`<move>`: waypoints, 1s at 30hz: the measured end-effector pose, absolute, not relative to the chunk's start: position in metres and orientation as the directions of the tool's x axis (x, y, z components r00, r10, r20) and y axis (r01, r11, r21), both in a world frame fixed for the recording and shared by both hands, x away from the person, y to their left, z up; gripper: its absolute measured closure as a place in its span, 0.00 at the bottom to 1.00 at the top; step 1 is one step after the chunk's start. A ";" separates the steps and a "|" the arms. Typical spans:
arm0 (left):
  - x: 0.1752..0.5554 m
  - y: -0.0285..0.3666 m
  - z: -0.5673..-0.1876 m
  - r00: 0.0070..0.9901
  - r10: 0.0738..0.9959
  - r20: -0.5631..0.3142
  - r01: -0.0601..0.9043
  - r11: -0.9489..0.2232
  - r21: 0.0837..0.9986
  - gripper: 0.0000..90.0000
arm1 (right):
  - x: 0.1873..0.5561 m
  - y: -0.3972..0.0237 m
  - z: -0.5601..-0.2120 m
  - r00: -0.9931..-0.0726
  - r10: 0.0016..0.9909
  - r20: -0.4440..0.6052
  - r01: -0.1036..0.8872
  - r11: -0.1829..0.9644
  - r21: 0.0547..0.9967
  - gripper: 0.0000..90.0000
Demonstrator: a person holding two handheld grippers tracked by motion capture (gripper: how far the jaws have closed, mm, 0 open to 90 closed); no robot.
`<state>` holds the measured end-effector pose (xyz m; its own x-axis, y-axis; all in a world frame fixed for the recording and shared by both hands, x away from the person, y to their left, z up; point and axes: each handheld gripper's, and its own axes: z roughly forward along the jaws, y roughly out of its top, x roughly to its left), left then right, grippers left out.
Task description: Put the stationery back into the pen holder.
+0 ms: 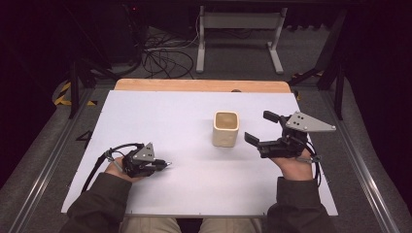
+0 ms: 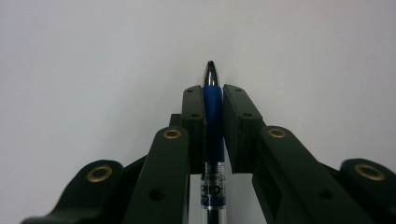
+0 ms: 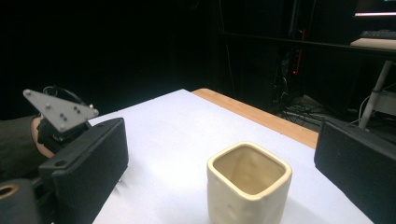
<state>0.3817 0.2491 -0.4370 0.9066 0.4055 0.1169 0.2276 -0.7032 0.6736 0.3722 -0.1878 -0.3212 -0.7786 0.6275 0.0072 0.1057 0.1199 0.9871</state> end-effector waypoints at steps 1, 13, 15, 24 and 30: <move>0.382 0.249 -0.437 0.907 0.405 0.117 0.228 -0.703 0.674 0.89 | 0.372 -0.187 -0.321 -0.782 0.623 0.014 0.111 0.117 0.987 0.04; 0.381 0.254 -0.419 0.867 0.498 0.010 0.276 -0.497 0.823 0.89 | 0.375 -0.176 -0.325 -0.787 0.616 0.016 0.123 0.133 0.983 0.06; 0.379 0.254 -0.415 0.864 0.503 0.001 0.270 -0.465 0.843 0.89 | 0.376 -0.172 -0.327 -0.788 0.616 0.021 0.132 0.136 0.982 0.06; 0.369 0.248 -0.401 0.844 0.537 0.021 0.211 -0.367 0.906 0.89 | 0.377 -0.163 -0.330 -0.804 0.595 0.008 0.128 0.160 0.979 0.15; 0.364 0.247 -0.394 0.821 0.571 0.032 0.174 -0.302 0.937 0.89 | 0.376 -0.157 -0.332 -0.809 0.588 0.007 0.121 0.154 0.981 0.26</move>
